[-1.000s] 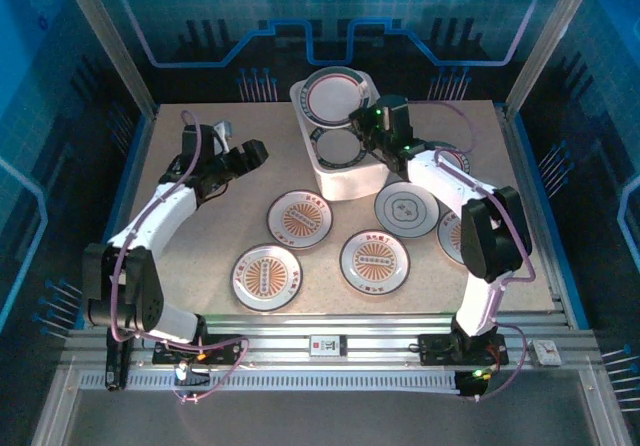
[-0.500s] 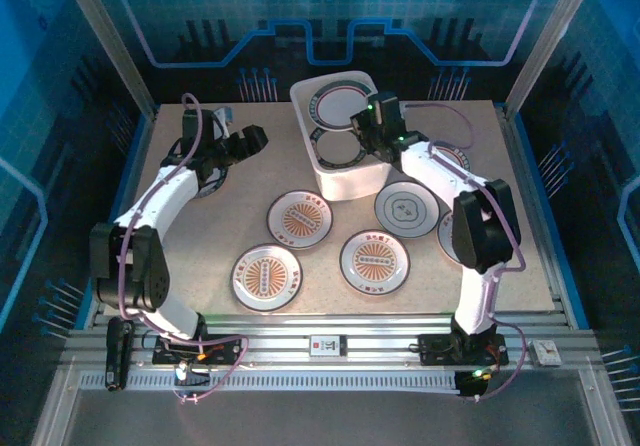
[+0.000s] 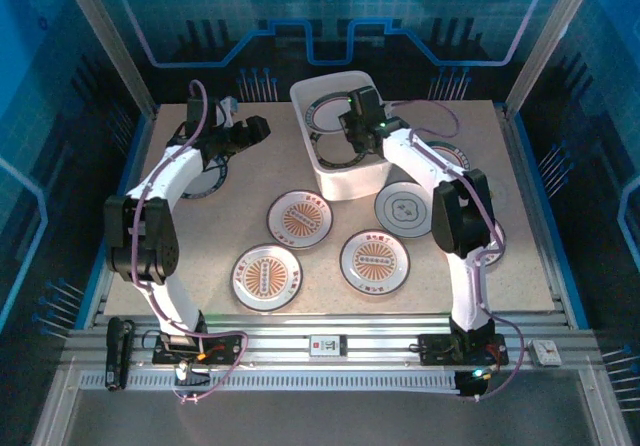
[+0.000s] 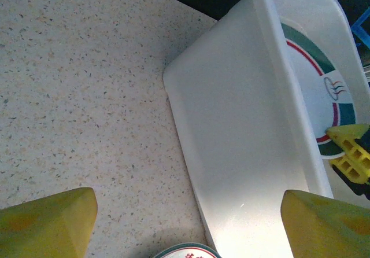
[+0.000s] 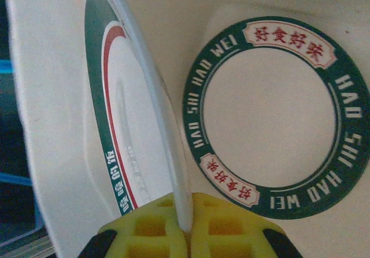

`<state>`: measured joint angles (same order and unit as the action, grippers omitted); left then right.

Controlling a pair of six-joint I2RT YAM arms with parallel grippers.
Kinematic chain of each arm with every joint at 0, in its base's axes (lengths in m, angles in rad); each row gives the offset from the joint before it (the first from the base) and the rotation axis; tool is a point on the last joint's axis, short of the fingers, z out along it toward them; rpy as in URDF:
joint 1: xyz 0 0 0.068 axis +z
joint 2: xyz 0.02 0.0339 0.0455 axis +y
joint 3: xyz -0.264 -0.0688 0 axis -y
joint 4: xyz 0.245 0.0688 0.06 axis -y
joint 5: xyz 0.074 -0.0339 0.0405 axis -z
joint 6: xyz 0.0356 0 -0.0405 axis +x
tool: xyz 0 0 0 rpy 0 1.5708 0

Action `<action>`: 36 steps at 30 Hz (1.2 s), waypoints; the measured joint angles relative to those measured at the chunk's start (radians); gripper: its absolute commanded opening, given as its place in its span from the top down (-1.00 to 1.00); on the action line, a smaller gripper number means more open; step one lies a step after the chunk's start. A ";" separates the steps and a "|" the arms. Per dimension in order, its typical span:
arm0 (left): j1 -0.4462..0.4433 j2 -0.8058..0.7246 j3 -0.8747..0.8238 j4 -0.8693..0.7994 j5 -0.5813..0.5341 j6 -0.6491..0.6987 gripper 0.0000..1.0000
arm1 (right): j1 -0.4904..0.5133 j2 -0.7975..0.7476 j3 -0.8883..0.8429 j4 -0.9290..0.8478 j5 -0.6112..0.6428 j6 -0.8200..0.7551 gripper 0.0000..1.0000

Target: Place the plates into the plastic bin on the countertop

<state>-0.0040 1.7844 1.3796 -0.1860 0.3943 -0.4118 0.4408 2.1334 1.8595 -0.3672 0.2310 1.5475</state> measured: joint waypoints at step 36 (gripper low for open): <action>0.000 -0.125 -0.137 -0.021 0.022 0.000 -0.68 | 0.017 0.162 0.111 -0.198 0.002 0.166 0.84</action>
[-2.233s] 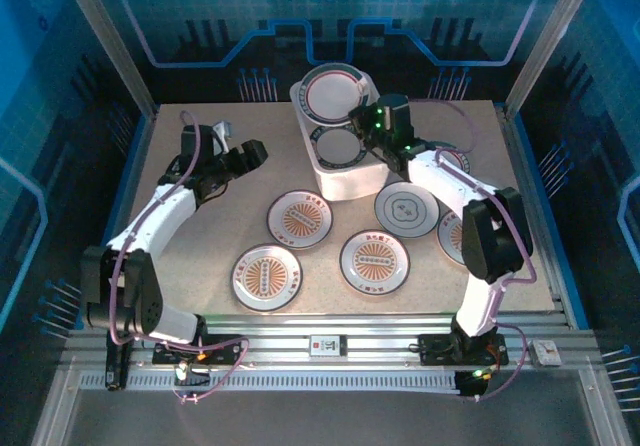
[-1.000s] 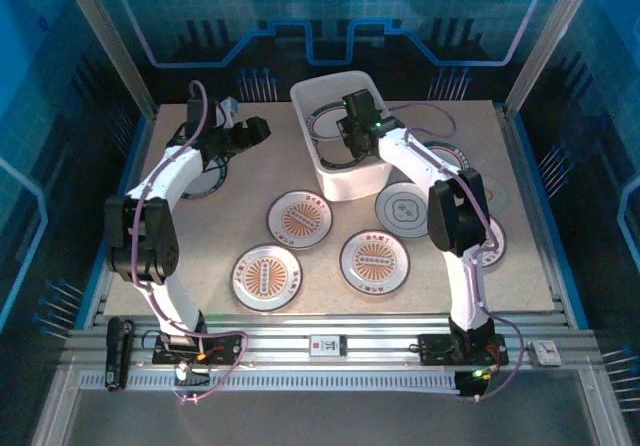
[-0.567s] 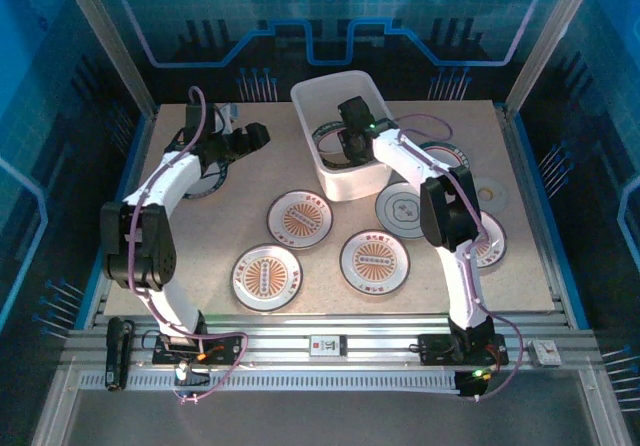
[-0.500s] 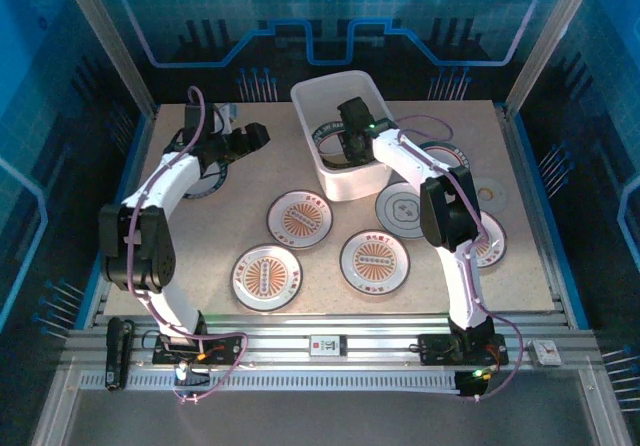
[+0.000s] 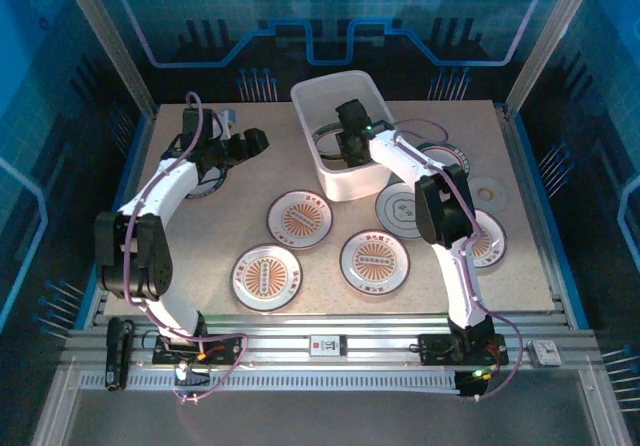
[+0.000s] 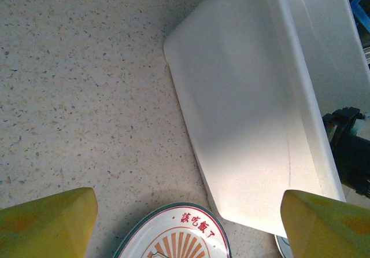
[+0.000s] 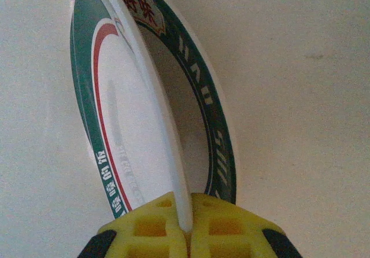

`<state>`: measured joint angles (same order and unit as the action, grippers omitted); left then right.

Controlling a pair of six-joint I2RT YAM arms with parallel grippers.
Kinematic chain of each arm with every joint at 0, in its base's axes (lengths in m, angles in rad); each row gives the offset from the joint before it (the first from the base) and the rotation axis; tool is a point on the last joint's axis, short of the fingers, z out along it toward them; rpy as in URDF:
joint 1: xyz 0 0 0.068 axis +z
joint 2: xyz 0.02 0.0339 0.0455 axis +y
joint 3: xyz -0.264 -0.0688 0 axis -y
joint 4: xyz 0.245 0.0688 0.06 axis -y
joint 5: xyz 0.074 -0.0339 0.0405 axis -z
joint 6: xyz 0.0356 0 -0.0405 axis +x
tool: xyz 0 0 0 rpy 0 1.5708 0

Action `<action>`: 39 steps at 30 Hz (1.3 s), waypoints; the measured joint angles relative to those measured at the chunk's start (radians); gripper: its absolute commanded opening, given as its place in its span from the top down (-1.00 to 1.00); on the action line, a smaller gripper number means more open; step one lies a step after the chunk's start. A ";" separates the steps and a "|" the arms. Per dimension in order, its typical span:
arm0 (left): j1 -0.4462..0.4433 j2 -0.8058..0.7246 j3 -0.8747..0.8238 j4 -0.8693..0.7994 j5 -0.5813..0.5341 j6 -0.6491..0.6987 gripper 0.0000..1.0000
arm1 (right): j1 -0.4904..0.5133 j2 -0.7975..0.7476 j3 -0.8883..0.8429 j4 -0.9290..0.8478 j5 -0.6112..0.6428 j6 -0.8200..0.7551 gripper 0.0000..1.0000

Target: Place the plates into the plastic bin on the countertop

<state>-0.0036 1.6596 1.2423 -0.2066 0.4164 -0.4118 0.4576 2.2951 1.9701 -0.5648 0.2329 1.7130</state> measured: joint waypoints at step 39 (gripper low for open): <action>-0.068 -0.092 -0.179 -0.290 -0.094 0.072 -0.62 | 0.071 -0.278 -0.159 0.173 0.040 -0.406 -0.73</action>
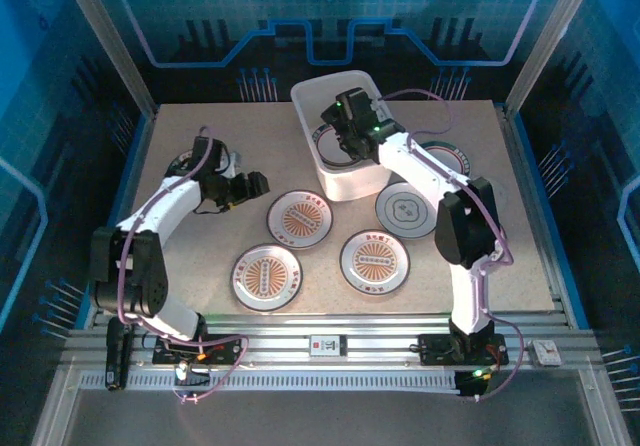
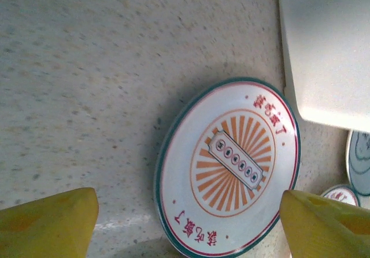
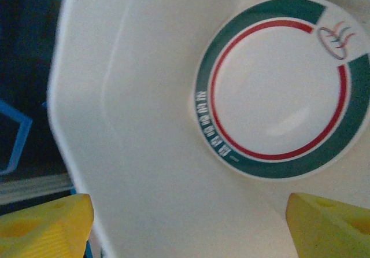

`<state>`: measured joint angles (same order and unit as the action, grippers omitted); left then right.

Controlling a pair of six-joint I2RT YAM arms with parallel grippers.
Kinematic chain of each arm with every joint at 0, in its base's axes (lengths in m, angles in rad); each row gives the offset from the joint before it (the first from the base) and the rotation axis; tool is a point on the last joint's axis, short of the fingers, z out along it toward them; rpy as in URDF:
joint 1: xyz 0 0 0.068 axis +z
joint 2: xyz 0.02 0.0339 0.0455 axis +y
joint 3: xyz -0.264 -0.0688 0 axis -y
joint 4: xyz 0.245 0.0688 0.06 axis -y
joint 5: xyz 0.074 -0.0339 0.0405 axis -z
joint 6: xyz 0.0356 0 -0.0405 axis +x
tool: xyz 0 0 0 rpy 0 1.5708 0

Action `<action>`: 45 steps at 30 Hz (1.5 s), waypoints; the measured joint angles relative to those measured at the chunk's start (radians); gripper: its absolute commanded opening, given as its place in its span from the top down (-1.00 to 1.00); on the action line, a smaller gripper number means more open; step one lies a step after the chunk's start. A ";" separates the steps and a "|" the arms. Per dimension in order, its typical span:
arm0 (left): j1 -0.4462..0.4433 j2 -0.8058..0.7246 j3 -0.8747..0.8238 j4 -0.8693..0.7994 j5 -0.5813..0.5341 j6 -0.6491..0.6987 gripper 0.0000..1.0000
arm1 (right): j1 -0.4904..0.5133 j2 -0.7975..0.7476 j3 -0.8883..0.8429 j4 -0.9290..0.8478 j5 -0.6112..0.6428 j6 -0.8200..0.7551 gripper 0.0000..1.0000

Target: Place the plates into the plastic bin on the countertop

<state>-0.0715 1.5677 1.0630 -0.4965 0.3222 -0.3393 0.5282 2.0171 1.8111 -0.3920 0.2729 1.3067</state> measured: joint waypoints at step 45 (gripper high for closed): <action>-0.150 0.259 0.029 0.037 -0.064 -0.023 -0.11 | 0.029 -0.520 -0.639 0.274 -0.163 -0.390 -0.07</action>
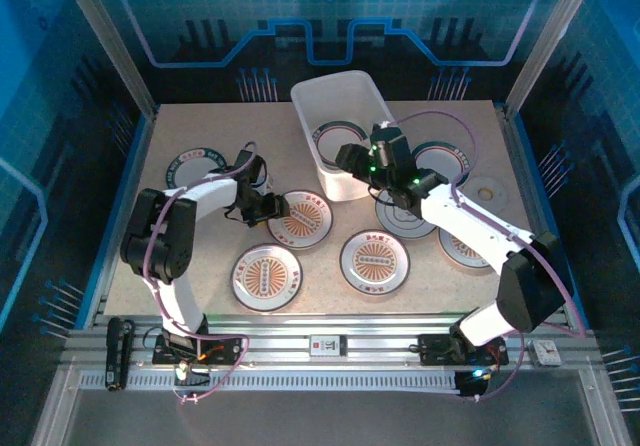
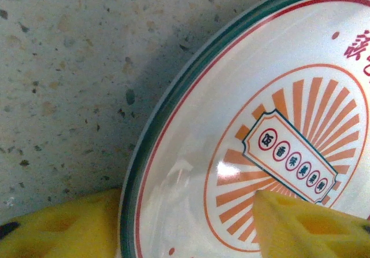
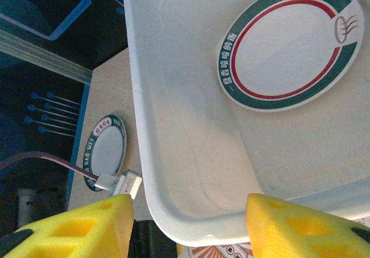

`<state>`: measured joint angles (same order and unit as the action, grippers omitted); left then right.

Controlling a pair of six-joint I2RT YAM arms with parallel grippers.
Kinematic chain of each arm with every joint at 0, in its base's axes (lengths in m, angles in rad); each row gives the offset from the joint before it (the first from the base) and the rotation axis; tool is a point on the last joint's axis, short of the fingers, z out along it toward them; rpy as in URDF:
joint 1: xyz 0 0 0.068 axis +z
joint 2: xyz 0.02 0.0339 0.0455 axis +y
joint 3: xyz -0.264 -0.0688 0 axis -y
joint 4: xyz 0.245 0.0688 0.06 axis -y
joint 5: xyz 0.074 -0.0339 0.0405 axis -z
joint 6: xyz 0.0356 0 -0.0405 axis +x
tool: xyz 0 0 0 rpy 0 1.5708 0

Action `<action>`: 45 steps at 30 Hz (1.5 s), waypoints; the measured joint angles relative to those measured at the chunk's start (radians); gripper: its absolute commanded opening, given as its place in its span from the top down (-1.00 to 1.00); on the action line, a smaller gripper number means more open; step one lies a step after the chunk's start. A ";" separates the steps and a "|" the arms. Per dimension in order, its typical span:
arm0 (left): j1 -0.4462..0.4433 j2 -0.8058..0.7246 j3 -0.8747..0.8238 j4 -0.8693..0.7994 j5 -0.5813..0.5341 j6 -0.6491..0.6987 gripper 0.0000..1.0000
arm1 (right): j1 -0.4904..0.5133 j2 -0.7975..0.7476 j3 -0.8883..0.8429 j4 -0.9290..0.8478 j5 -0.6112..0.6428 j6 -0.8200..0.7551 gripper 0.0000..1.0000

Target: Place the plates into the plastic bin on the countertop

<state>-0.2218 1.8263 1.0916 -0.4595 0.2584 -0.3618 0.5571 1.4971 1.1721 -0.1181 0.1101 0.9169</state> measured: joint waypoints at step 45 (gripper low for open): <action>0.010 -0.297 -0.068 0.036 -0.094 -0.006 0.98 | 0.013 -0.166 -0.128 0.041 0.019 0.033 0.02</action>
<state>-0.2119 1.5291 1.0237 -0.4236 0.1642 -0.3679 0.5697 1.3315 1.0443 -0.0769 0.1291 0.9497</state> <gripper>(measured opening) 0.061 0.489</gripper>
